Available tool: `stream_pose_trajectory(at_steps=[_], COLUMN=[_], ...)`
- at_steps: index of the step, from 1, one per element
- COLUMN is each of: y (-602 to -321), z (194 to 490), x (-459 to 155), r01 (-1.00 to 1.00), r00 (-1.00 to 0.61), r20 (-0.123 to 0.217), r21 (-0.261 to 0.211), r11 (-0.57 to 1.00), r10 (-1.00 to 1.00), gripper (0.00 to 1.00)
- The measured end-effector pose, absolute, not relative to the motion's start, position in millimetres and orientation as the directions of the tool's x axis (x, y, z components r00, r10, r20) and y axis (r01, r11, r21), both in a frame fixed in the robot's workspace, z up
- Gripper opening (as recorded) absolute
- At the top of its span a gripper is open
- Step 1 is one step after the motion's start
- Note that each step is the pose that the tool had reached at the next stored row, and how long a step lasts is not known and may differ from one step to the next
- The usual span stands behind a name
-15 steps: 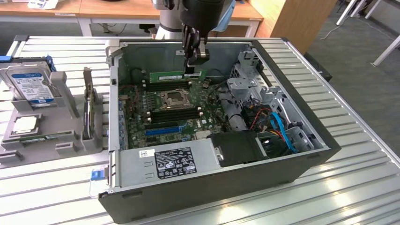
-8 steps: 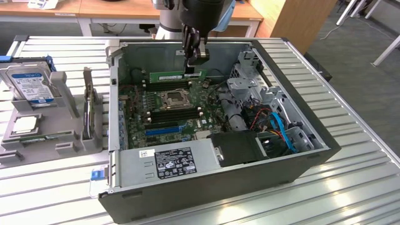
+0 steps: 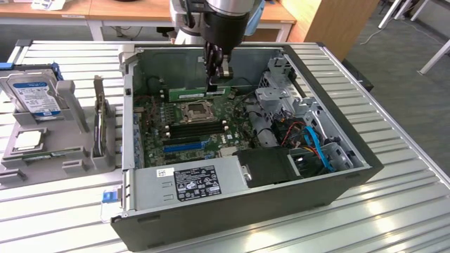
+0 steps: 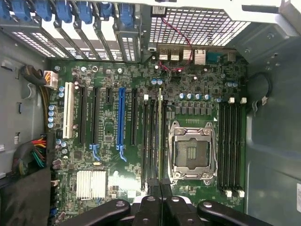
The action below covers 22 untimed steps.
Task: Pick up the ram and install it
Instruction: 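Insert the ram into the slot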
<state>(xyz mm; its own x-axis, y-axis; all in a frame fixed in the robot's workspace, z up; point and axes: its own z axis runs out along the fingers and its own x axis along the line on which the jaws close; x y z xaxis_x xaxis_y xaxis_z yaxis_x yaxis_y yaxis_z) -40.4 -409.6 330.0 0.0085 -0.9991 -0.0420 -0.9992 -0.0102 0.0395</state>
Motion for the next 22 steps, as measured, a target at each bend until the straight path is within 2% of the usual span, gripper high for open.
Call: stream_pose_trajectory(at_steps=[22], y=[-409.6], z=[296.2], x=[-40.4], r01=[-0.999], r00=[0.009], r20=[-0.042], r21=[0.036], r11=[-0.01], r10=[-0.999], gripper=[0.11])
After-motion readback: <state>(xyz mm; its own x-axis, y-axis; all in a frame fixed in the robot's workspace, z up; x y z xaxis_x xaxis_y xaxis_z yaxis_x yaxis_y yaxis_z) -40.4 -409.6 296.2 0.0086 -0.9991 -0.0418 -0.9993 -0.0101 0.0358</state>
